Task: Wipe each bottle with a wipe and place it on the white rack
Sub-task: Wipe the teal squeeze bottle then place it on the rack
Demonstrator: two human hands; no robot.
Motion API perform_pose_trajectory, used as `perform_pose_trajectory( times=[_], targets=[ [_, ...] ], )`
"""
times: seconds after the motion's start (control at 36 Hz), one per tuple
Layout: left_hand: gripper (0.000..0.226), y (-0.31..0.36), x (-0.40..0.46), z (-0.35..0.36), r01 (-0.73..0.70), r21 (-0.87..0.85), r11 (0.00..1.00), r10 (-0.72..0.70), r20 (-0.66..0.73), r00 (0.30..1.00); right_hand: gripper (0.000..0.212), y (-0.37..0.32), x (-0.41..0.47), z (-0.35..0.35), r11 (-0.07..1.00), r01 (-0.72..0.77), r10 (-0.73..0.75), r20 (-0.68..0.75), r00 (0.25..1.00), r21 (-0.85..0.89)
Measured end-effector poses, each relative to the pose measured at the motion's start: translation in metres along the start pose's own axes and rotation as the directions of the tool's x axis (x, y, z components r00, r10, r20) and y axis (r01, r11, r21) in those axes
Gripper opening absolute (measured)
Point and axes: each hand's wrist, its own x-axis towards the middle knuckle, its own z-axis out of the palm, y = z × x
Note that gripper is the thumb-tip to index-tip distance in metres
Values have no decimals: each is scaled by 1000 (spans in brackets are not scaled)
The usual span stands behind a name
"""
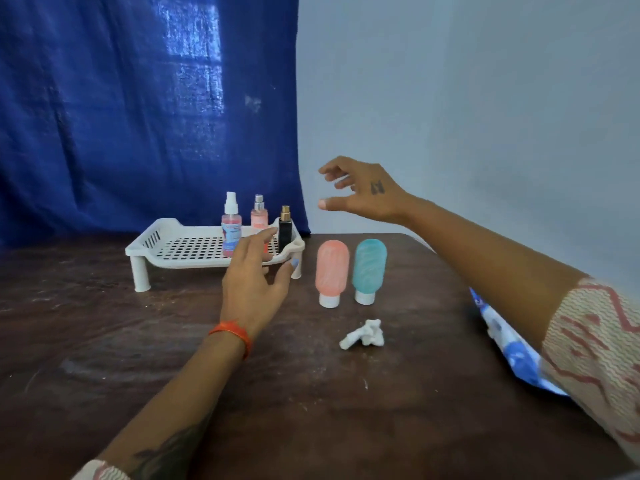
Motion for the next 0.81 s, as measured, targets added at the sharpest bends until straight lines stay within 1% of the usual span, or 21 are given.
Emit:
perform_pose_trajectory(
  times=[0.08,0.14,0.19,0.28,0.36,0.44,0.56,0.61,0.69,0.81],
  targets=[
    [51,5,-5,5,-101,20,995,100,78,992,52,17,-35,-3,994,-54,60,-70,996,91],
    [53,5,-8,8,-140,20,990,136,141,981,49,31,-58,4,975,-101,129,-135,982,198],
    [54,6,-11,10,-162,36,986,153,172,973,50,45,-78,17,936,-152,216,-178,960,318],
    [55,3,-11,11,-194,69,979,177,199,964,60,60,-98,43,876,-237,341,-193,920,419],
    [55,2,-11,13,-206,70,976,188,210,960,63,67,-106,60,817,-311,440,-178,880,485],
    [55,2,-12,15,-209,73,975,188,224,956,60,71,-106,68,821,-333,442,-146,885,463],
    [57,-1,-13,20,-225,87,971,197,251,948,48,71,-105,73,868,-346,418,-149,896,356],
    [57,-2,-13,20,-225,79,971,198,258,946,46,70,-105,72,874,-346,419,-167,893,340],
    [57,-1,-12,18,-205,47,978,187,255,949,45,64,-108,64,863,-325,435,-244,867,387],
    [58,3,-12,16,-132,-49,990,141,264,954,43,52,-115,54,827,-215,432,-342,835,520]
  ],
)
